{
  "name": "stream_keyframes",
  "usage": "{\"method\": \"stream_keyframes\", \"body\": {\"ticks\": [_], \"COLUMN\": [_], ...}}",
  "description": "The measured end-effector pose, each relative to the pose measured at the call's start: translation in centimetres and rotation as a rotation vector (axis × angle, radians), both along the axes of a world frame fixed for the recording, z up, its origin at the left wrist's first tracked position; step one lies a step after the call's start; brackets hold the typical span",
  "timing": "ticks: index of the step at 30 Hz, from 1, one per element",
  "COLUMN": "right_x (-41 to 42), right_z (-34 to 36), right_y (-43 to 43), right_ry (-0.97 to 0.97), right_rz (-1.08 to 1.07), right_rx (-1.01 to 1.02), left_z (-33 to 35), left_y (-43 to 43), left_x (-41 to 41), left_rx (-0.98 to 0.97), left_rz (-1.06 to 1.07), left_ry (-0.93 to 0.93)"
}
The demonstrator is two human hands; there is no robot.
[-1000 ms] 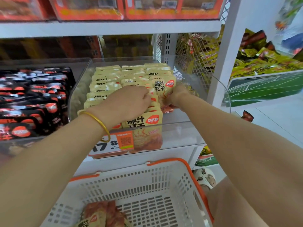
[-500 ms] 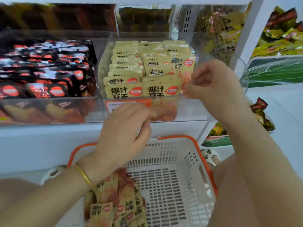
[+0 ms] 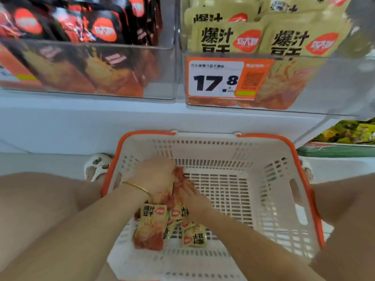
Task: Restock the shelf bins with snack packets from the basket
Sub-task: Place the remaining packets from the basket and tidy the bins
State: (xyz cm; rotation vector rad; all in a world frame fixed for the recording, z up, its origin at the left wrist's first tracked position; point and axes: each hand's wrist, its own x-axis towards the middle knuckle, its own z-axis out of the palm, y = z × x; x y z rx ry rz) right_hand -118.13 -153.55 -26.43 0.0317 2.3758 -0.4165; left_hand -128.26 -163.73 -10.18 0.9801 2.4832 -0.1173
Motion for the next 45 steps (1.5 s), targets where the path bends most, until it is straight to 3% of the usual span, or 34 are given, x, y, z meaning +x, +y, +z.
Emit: {"method": "stream_keyframes", "body": {"ticks": [2, 5, 14, 16, 18, 22, 25, 27, 33, 36, 40, 42, 45], "right_x": [0.9, 1.6, 2.4, 1.7, 1.1, 0.4, 0.7, 1.3, 4.5, 6.2, 7.7, 7.9, 5.9], "right_z": [-1.6, -0.7, 2.2, 4.5, 6.7, 11.5, 16.0, 18.2, 23.9, 26.3, 32.5, 36.3, 40.3], "right_y": [-1.2, -1.8, 0.5, 1.6, 2.8, 4.6, 5.6, 6.4, 10.0, 11.2, 13.4, 15.2, 18.6], "right_ry": [-0.034, 0.069, 0.255, 0.208, 0.115, -0.141, -0.178, -0.146, 0.262, 0.371, 0.658, 0.877, 1.238], "right_rz": [0.025, 0.091, 0.206, 0.006, -0.35, -1.204, -1.347, -1.291, -1.085, -0.936, -0.973, -0.98, -0.972], "right_rx": [0.094, 0.184, 0.227, 0.138, -0.039, -0.751, -1.017, -1.014, -0.603, -0.712, -0.823, -0.787, -0.445], "left_z": [-0.3, -0.3, -1.9, -2.1, -2.5, -2.4, -1.8, -0.4, 7.7, 11.5, 17.1, 20.0, 23.2], "left_y": [0.1, 0.3, 0.7, 1.0, 1.3, 2.2, 3.3, 3.9, 5.5, 6.6, 8.6, 10.0, 12.4], "left_x": [-0.2, -0.4, 0.6, 1.2, 1.5, 2.6, 3.7, 4.0, 3.7, 4.3, 4.9, 4.5, 2.7], "left_rx": [0.002, 0.006, -0.054, -0.063, -0.049, -0.024, 0.127, 0.273, 0.595, 0.69, 0.886, 1.066, 1.183], "left_rz": [0.013, 0.032, 0.018, -0.011, -0.039, -0.085, -0.181, -0.184, 0.022, 0.015, 0.046, 0.118, 0.014], "left_ry": [-0.018, -0.044, -0.116, -0.148, -0.194, -0.332, -0.254, -0.208, -0.441, -0.605, -0.718, -0.571, 0.071]}}
